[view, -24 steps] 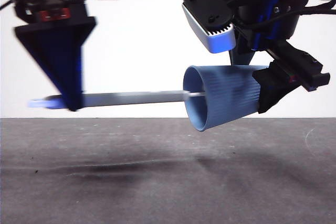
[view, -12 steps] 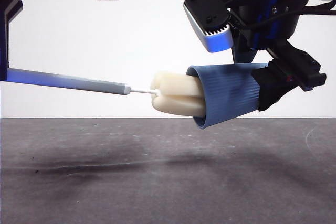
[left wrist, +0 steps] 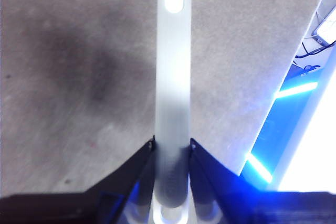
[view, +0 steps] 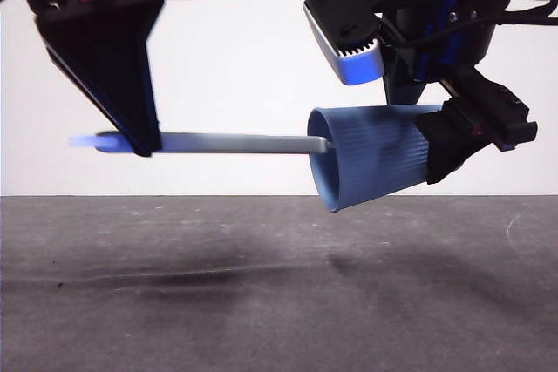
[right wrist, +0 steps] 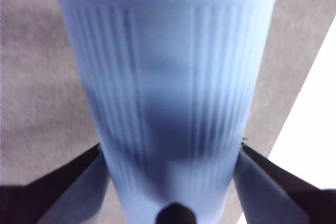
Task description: Pick up the cup brush,pick up the cup,insert the brush into the cup,clean the cup,put the cup brush back,put the cup back to the fixed position on the table
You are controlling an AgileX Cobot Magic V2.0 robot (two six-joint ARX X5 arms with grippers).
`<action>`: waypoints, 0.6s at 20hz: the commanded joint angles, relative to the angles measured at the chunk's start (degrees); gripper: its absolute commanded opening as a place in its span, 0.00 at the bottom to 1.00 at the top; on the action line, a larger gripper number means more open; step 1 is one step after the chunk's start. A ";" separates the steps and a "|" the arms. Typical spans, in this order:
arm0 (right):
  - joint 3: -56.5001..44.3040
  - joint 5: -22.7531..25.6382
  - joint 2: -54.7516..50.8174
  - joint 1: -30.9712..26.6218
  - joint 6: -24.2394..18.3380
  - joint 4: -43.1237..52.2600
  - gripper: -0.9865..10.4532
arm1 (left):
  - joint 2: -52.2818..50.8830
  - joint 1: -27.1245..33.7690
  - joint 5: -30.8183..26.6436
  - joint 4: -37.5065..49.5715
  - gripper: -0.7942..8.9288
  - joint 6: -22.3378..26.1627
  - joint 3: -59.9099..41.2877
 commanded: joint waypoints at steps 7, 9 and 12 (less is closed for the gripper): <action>0.09 -0.44 0.20 0.26 2.80 0.31 0.08 | 0.00 3.08 -7.96 -8.81 0.07 -2.23 0.13; 0.09 -0.24 0.20 0.17 3.74 0.09 0.08 | -1.20 5.18 -7.91 -10.80 0.07 -2.62 0.13; 0.09 -0.26 0.20 0.15 5.62 -0.02 0.08 | -4.24 7.23 -7.85 -12.72 0.07 -3.23 0.13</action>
